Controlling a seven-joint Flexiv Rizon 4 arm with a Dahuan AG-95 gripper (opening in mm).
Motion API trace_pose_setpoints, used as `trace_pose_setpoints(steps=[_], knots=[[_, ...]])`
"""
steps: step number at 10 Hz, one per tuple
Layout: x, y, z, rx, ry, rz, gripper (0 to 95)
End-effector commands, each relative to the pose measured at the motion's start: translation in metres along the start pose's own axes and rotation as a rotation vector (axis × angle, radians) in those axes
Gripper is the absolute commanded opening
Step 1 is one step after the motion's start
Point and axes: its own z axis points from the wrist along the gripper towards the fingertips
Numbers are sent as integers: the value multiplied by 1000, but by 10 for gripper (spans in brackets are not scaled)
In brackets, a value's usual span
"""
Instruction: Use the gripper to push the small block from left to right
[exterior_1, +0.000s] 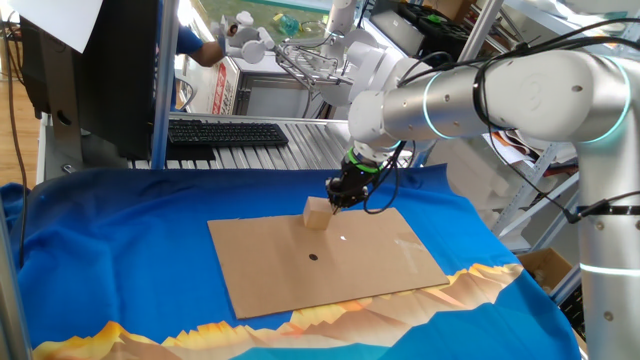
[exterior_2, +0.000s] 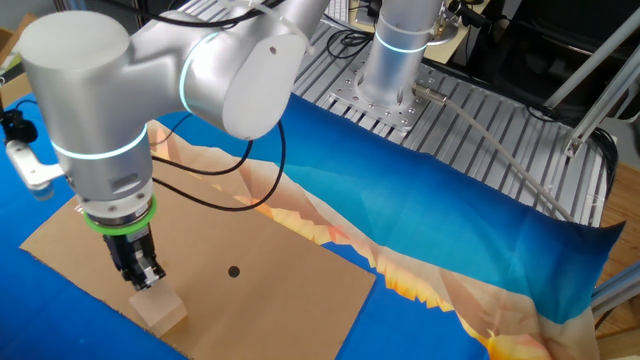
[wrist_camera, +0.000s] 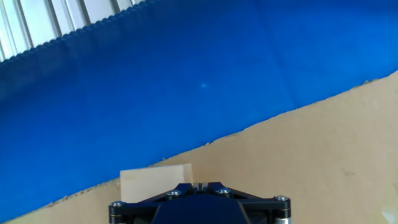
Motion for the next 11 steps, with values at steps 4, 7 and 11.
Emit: trace_pose_setpoints(steps=[4, 7, 11], knots=[[-1, 3, 0, 1, 10, 8, 0], [6, 7, -4, 2, 17, 22, 0], [13, 8, -2, -9, 18, 23, 0]])
